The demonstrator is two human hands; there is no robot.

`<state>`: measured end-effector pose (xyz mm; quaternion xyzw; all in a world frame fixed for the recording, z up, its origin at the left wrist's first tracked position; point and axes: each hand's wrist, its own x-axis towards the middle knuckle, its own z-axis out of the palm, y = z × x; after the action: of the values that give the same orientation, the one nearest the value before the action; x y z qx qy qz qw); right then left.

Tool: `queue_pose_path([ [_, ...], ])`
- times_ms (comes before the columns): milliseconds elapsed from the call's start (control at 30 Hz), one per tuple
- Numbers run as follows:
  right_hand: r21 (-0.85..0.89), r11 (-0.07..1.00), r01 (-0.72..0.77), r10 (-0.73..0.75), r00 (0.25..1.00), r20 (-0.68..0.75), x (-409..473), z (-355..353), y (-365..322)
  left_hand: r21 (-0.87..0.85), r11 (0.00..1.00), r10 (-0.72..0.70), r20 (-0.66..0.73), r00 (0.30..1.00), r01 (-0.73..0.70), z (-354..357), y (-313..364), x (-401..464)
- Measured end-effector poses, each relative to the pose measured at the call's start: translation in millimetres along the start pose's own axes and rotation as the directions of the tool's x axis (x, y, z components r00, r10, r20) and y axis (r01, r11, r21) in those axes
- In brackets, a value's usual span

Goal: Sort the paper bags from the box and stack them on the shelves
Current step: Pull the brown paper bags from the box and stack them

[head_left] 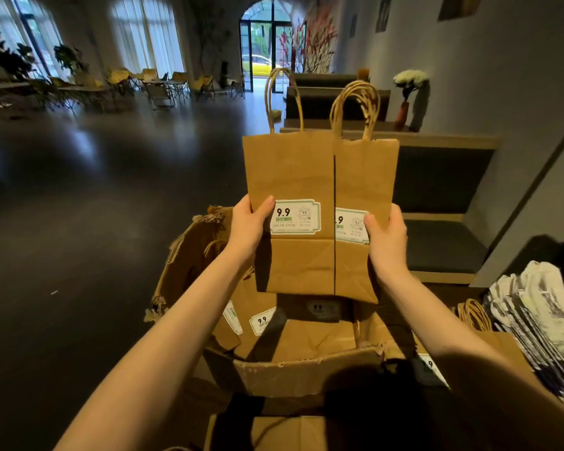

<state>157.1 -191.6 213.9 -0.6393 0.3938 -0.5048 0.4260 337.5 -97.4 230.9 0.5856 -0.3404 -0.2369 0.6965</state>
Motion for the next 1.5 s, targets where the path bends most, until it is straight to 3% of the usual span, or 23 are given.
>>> queue_pose_path([
  [167,0.099,0.995,0.006,-0.014,0.997,0.081,-19.3,8.2,-22.7,0.032,0.998,0.057,0.027,0.998,-0.058,19.8,9.8,-13.6],
  [367,0.126,0.992,-0.009,0.011,1.000,-0.016,-33.6,7.5,-28.4,0.012,0.998,0.066,-0.037,0.997,-0.066,34.4,16.4,-29.8],
  [500,0.134,0.991,0.004,0.000,0.999,-0.032,-43.5,1.0,-30.9,0.155,0.973,0.172,-0.011,0.985,-0.169,45.2,17.5,-38.3],
  [800,0.136,0.991,0.016,-0.023,0.998,0.054,-33.8,-63.5,-27.7,0.204,0.948,0.251,-0.004,0.968,-0.245,111.2,18.5,-61.4],
  [1033,0.180,0.983,0.035,-0.035,0.999,-0.005,3.6,-177.0,-2.0,0.131,0.991,-0.014,0.212,0.977,-0.014,213.3,22.0,-91.2],
  [1167,0.177,0.984,0.019,-0.016,1.000,-0.021,24.7,-234.1,16.8,0.147,0.981,-0.175,0.396,0.901,0.126,258.1,3.9,-116.2],
  [1333,0.172,0.985,0.014,-0.019,0.999,0.028,33.5,-309.9,48.9,0.227,0.959,-0.269,0.533,0.802,0.170,314.0,-32.4,-150.8],
  [1500,0.135,0.990,-0.044,0.033,0.996,0.083,31.3,-352.9,78.3,0.298,0.931,-0.353,0.580,0.734,0.212,347.8,-52.9,-181.5],
])
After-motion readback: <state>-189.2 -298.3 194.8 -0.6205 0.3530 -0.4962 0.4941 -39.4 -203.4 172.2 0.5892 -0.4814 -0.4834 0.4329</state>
